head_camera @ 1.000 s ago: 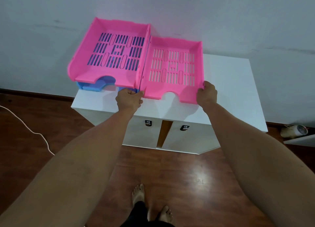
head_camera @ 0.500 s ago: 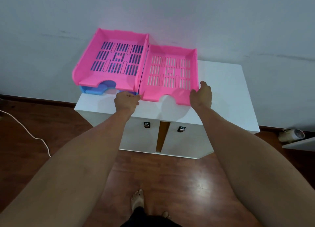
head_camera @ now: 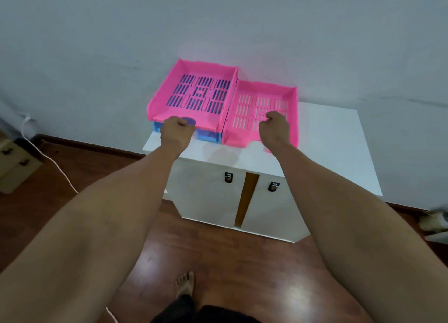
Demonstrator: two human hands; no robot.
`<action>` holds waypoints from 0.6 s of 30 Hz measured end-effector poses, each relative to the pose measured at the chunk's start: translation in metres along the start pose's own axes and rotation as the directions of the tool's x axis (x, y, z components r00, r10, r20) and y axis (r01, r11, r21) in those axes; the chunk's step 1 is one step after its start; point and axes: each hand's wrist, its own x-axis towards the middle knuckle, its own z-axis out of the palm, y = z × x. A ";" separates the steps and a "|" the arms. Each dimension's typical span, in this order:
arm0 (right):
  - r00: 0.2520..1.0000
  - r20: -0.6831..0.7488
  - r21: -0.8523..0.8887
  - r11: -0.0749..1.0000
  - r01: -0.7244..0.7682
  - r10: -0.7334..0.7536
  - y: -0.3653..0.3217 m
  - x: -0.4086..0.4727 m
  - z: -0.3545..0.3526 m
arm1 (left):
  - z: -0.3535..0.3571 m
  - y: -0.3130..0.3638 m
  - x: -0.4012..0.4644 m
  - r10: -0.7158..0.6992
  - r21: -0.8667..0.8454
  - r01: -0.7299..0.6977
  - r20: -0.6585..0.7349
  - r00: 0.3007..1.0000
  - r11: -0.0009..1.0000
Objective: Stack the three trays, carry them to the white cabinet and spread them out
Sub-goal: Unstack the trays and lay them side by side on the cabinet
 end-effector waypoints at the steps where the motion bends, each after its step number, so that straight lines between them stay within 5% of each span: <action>1: 1.000 0.002 0.009 1.000 0.008 -0.008 -0.007 0.000 0.007 | -0.007 0.003 0.003 0.019 0.022 -0.019 -0.006 1.000 1.000; 12: 1.000 0.015 0.045 0.999 -0.006 0.006 -0.067 0.019 0.097 | -0.074 0.001 0.096 0.165 0.312 -0.162 0.018 0.986 0.936; 18: 0.997 -0.009 -0.025 0.997 -0.074 0.074 -0.070 0.035 0.130 | -0.074 -0.005 0.139 0.129 0.279 -0.156 0.114 0.985 0.947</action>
